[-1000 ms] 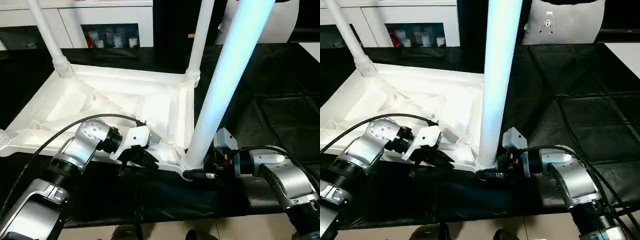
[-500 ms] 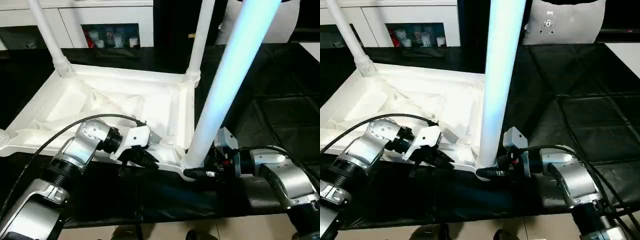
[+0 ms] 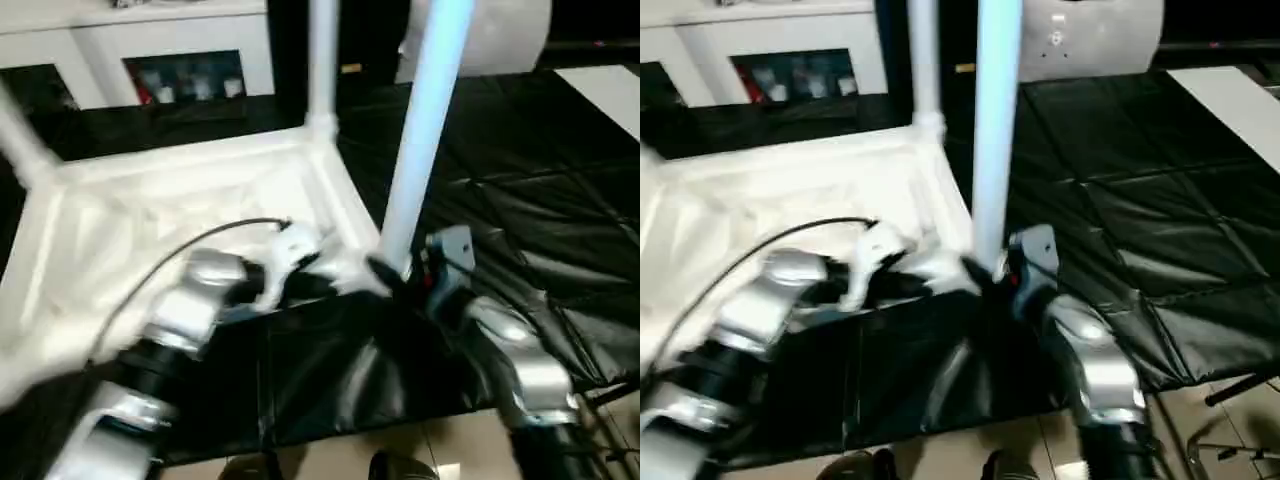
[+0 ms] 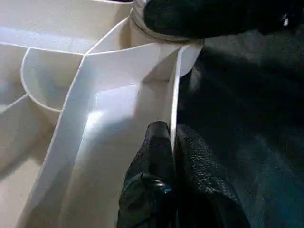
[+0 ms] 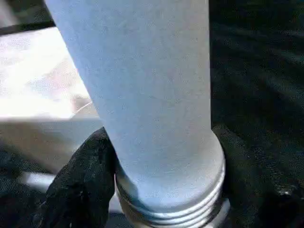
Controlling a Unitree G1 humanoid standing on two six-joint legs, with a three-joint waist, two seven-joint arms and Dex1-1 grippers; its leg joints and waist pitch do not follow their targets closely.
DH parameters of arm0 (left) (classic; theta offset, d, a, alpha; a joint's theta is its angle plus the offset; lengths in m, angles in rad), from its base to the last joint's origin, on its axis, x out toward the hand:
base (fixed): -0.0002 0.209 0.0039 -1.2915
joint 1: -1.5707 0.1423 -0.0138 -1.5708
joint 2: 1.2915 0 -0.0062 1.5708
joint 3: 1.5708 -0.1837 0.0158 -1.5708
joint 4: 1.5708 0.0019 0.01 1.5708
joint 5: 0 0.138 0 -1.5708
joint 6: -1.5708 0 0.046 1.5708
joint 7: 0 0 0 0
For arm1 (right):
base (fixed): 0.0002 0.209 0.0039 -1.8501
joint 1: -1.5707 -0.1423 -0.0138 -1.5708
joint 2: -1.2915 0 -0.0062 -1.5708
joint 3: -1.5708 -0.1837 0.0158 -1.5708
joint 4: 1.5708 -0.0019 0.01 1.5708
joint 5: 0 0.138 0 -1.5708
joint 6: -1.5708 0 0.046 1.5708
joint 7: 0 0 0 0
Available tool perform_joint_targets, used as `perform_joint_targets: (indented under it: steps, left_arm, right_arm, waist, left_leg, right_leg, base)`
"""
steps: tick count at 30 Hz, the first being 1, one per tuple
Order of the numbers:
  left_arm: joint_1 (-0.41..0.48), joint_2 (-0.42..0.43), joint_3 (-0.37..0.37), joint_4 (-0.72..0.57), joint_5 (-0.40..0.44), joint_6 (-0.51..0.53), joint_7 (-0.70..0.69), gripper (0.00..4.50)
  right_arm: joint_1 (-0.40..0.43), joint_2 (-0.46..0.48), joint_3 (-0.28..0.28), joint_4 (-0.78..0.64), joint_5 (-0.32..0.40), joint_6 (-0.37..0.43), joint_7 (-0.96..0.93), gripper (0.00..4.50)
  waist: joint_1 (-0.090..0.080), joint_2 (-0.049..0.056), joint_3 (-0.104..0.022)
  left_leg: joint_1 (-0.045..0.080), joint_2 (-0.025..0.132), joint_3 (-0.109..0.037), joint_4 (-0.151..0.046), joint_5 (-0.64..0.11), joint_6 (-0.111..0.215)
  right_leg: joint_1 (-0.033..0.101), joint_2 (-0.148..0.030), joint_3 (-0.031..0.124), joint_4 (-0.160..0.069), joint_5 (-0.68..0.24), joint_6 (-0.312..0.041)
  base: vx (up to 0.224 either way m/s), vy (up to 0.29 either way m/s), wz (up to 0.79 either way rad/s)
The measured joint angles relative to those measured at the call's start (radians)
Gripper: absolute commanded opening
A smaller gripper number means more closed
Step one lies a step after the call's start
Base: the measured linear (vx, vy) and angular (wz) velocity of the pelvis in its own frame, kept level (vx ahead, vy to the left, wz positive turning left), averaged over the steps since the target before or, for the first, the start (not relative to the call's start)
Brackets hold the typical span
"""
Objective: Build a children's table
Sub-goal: Rotate leg to tighten
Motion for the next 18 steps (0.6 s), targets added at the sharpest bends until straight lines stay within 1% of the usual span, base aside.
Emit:
perform_joint_targets:
  steps: [1,3,4,5,7,8,10,13,16,18]
  left_arm:
    - [0.001,-0.032,0.002,-0.006,0.015,0.019,0.045,0.0]
    - [0.001,-0.076,0.001,-0.015,0.036,0.034,0.117,0.0]
    - [0.001,-0.089,-0.002,-0.017,0.044,0.036,0.141,0.0]
    - [0.001,-0.098,-0.007,-0.019,0.047,0.038,0.156,0.0]
    - [0.001,-0.107,-0.016,-0.024,0.052,0.039,0.172,0.0]
    - [0.001,-0.107,-0.018,-0.027,0.053,0.04,0.174,0.0]
    - [0.005,-0.105,-0.025,-0.039,0.053,0.042,0.173,0.0]
    - [0.014,-0.087,-0.028,-0.058,0.053,0.038,0.155,0.0]
    - [0.025,-0.061,-0.028,-0.071,0.042,0.017,0.122,0.0]
    - [0.031,-0.03,-0.035,-0.075,0.033,-0.017,0.092,0.0]
  right_arm:
    - [-0.021,0.026,-0.01,0.018,-0.019,0.0,-0.056,2.8]
    - [-0.048,0.051,-0.018,0.04,-0.047,-0.001,-0.136,2.8]
    - [-0.057,0.055,-0.02,0.049,-0.056,-0.002,-0.159,3.15]
    - [-0.061,0.056,-0.02,0.053,-0.06,-0.006,-0.173,3.35]
    - [-0.058,0.059,-0.02,0.056,-0.074,-0.022,-0.184,3.59]
    - [-0.057,0.064,-0.02,0.055,-0.078,-0.027,-0.188,3.59]
    - [-0.042,0.065,-0.019,0.046,-0.079,-0.048,-0.187,3.85]
    - [-0.024,0.059,-0.009,0.043,-0.079,-0.085,-0.148,4.06]
    - [0.011,0.012,0.011,0.026,-0.066,-0.124,-0.064,4.41]
    - [0.032,-0.035,0.024,0.013,-0.044,-0.142,0.008,4.41]
  waist:
    - [-0.002,0.001,-0.001]
    - [-0.002,0.003,-0.002]
    - [-0.002,0.004,-0.002]
    - [-0.002,0.004,-0.003]
    - [0.0,0.005,-0.003]
    - [0.001,0.005,-0.003]
    - [0.003,0.005,-0.003]
    - [0.003,0.004,-0.003]
    - [0.001,0.003,-0.002]
    - [0.002,0.004,-0.002]
  left_leg:
    - [0.0,-0.001,0.0,-0.001,0.0,0.0]
    - [0.0,-0.002,0.0,-0.002,0.0,0.0]
    - [0.0,-0.003,0.0,-0.003,0.0,0.0]
    - [0.0,-0.003,0.0,-0.004,0.0,0.0]
    - [0.0,-0.004,0.0,-0.006,0.0,0.0]
    - [0.0,-0.004,0.0,-0.007,0.0,0.0]
    - [-0.001,-0.004,0.0,-0.008,0.0,0.0]
    - [-0.002,-0.004,0.0,-0.009,0.0,0.0]
    - [-0.003,-0.003,0.0,-0.01,-0.001,0.001]
    - [-0.004,-0.001,-0.001,-0.01,-0.001,0.001]
  right_leg:
    - [0.0,-0.001,0.0,0.0,0.0,0.0]
    - [0.0,-0.001,0.001,0.0,-0.001,0.001]
    - [0.0,-0.001,0.001,-0.001,-0.001,0.002]
    - [0.0,-0.002,0.002,-0.001,-0.001,0.002]
    - [0.0,-0.002,0.002,-0.001,-0.001,0.001]
    - [0.0,-0.001,0.002,-0.001,0.0,0.001]
    - [0.0,-0.001,0.001,-0.001,-0.001,0.001]
    - [-0.002,-0.001,0.001,-0.001,-0.001,0.002]
    - [-0.003,-0.001,0.0,-0.001,-0.002,0.004]
    - [-0.004,0.0,-0.001,0.0,-0.002,0.004]
  base:
    - [0.0,0.0,0.0]
    - [0.0,0.0,0.0]
    - [0.0,0.0,0.0]
    - [0.0,0.0,0.0]
    - [0.0,0.0,0.0]
    - [0.0,0.0,0.0]
    - [0.0,0.0,0.0]
    - [0.0,0.0,0.0]
    - [0.0,0.0,0.0]
    - [0.0,0.0,0.0]
